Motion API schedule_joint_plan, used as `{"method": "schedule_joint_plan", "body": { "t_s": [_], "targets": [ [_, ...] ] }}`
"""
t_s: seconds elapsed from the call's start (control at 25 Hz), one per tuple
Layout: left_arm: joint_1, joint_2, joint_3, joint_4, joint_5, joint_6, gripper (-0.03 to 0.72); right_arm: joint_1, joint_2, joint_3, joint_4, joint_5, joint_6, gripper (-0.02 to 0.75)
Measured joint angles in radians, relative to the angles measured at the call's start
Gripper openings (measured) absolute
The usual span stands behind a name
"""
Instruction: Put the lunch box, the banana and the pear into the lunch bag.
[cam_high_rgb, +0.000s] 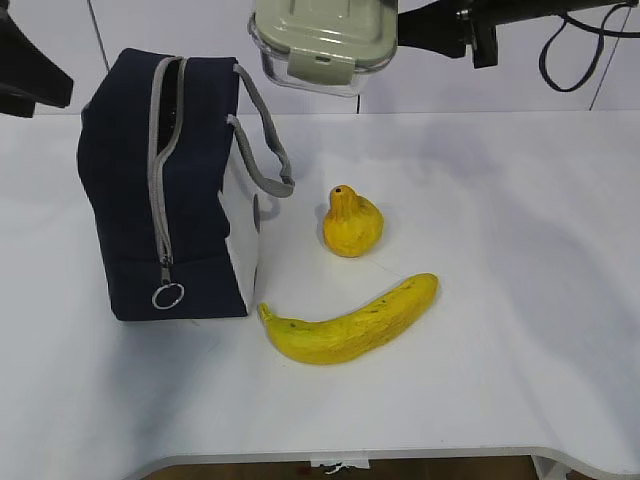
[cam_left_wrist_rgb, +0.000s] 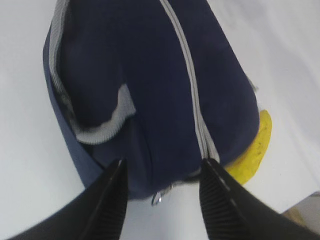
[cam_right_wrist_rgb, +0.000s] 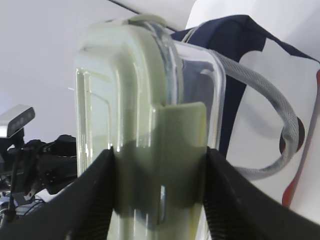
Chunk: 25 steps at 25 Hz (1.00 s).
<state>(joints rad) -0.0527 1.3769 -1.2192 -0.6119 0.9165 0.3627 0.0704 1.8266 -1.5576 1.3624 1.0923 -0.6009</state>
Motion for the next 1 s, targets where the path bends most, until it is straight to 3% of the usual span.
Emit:
{"method": "schedule_joint_plan", "body": {
  "t_s": [0.32,0.4,0.52,0.6,0.8,1.0],
  "targets": [
    [0.000,0.165,-0.056,-0.075,-0.018,0.026,0.346,0.078,0.004,0.000,0.046,-0.111,0.002,0.370],
    [0.000,0.185,-0.056,-0.082,-0.012,0.033,0.258,0.098,0.016,-0.001,0.061,-0.122,0.002,0.370],
    [0.000,0.190,-0.056,-0.091,-0.008,0.048,0.057,0.124,0.041,-0.001,0.102,-0.139,0.002,0.370],
    [0.000,0.190,-0.056,-0.102,-0.005,0.061,0.009,0.139,0.058,-0.001,0.134,-0.146,0.002,0.370],
    [0.000,0.190,-0.056,-0.129,0.016,0.073,-0.003,0.170,0.091,-0.006,0.226,-0.158,-0.013,0.370],
    [0.000,0.190,-0.056,-0.162,0.021,0.085,-0.004,0.203,0.126,-0.008,0.247,-0.205,-0.028,0.370]
  ]
}}
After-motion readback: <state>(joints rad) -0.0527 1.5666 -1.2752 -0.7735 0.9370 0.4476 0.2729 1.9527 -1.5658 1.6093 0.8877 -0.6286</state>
